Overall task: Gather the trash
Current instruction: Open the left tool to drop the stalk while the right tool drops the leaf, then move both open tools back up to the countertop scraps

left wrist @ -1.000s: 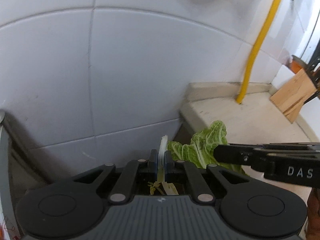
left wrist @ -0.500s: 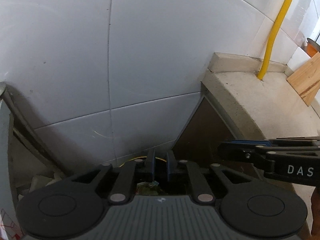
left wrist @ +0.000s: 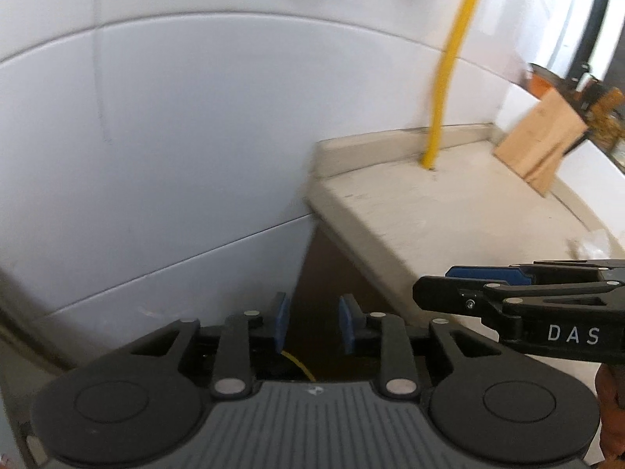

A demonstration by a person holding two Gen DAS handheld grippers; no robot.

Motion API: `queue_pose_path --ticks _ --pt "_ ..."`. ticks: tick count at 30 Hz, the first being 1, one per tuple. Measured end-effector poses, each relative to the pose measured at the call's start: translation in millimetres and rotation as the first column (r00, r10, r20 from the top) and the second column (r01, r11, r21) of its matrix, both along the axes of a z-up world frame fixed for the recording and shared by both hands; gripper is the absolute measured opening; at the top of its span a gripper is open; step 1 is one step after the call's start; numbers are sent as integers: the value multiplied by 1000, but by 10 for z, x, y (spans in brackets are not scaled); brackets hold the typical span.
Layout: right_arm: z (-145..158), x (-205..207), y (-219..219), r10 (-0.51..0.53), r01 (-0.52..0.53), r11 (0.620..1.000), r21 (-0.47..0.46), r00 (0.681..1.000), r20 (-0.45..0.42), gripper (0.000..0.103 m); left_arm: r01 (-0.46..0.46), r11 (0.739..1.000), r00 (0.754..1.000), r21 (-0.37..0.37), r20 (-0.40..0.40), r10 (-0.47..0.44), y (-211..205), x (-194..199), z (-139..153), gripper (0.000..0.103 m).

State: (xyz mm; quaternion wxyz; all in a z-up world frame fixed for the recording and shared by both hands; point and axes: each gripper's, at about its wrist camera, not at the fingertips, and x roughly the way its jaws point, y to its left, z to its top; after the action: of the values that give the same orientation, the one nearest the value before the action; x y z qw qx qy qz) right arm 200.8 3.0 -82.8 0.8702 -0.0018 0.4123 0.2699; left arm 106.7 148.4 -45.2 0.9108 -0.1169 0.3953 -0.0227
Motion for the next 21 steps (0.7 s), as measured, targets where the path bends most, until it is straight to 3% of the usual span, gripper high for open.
queue_pose_path --ticks 10,21 --pt "300 -168 -553 -139 137 990 28 986 92 60 152 988 987 15 47 -152 -502 159 235 34" --pt "569 -377 -1200 -298 297 954 34 936 189 72 305 952 949 36 77 -307 -1142 345 392 43"
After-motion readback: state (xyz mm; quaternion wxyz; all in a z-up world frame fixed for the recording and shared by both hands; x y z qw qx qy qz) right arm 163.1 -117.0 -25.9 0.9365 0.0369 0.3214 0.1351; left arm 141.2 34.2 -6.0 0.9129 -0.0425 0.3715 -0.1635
